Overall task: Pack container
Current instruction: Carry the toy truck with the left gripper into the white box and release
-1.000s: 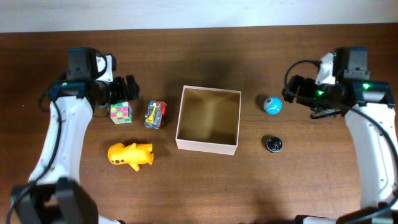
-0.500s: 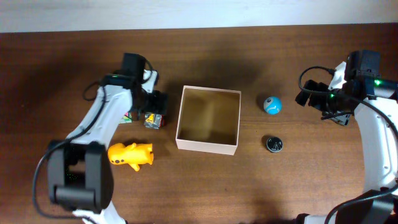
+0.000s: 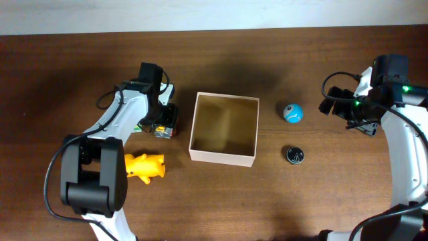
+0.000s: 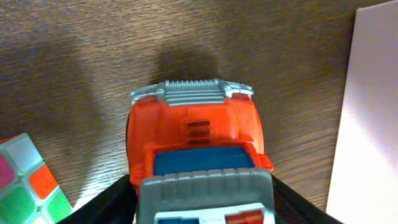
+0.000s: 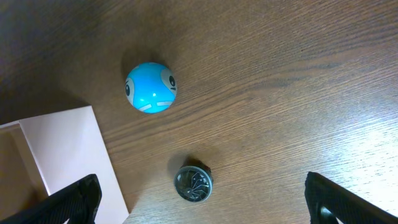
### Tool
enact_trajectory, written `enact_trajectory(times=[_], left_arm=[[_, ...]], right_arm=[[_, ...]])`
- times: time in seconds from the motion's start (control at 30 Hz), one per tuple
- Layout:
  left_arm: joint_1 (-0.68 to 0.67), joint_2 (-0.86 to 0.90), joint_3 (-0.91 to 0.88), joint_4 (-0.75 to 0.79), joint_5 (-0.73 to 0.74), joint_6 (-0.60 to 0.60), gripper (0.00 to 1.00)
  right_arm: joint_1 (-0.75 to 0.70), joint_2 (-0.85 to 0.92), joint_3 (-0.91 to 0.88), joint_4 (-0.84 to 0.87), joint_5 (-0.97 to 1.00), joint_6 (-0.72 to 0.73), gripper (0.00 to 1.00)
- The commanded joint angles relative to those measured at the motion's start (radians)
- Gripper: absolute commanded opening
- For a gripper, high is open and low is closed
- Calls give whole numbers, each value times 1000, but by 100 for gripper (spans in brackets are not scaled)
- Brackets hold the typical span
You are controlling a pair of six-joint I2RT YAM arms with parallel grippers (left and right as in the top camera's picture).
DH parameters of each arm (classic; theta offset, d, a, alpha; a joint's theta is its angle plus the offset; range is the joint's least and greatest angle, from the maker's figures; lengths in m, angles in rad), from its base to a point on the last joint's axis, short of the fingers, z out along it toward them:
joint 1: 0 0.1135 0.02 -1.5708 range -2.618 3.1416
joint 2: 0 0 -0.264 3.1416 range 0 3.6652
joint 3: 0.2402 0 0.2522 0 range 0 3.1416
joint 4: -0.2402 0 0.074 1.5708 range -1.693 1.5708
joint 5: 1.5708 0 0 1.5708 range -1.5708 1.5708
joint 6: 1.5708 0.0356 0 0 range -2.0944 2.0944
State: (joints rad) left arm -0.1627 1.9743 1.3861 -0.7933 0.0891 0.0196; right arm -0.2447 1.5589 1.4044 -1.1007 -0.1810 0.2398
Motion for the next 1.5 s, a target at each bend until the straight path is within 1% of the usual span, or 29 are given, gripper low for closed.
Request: enact_trajectory(times=[0.0,0.07,0.13,0.23,0.3,0.37,0.47,0.57,0.7,0.77,0.83,0.97,1.07,1.2,1.27,1.37,1.47], left_arm=[[-11,11,19,1,-9,21,61],[-18,11,19,-5,-10,47,61],[-26,12,19,-11,-47,64,61],[-41,11,23,-25,-98,64,48],[-51,11,37,-45,-116,63,43],[-58,8,72,-78,-121,58,41],[-60,0,164,-144,-123,26,41],[-59,-4,257,-195,-123,26,50],[-60,-5,367,-270,-101,18,49],[-62,-7,444,-333,-62,12,45],[-80,-8,572,-444,-33,-52,44],[-139,-10,687,-548,23,-128,44],[-209,-11,694,-557,35,-193,45],[-298,11,653,-504,34,-275,46],[-346,42,613,-453,19,-327,46],[-409,102,576,-386,15,-360,46],[-456,177,574,-362,-8,-407,45]], right_arm=[[-6,6,19,-4,13,4,99],[-6,6,19,-4,13,4,98],[-6,6,19,-4,13,4,99],[-6,6,19,-7,13,4,99],[-6,6,19,-13,13,4,99],[-6,6,19,-19,13,4,99],[-6,6,19,-26,12,4,99],[-6,6,19,-35,12,4,99],[-6,6,19,-47,12,4,99],[-6,6,19,-57,13,4,99],[-6,6,19,-67,13,4,99],[-6,6,19,-71,13,4,99],[-6,6,19,-71,13,4,99],[-6,6,19,-71,13,4,99],[-6,6,19,-71,13,4,99],[-6,6,19,-72,13,4,98],[-6,6,19,-72,13,4,99]])
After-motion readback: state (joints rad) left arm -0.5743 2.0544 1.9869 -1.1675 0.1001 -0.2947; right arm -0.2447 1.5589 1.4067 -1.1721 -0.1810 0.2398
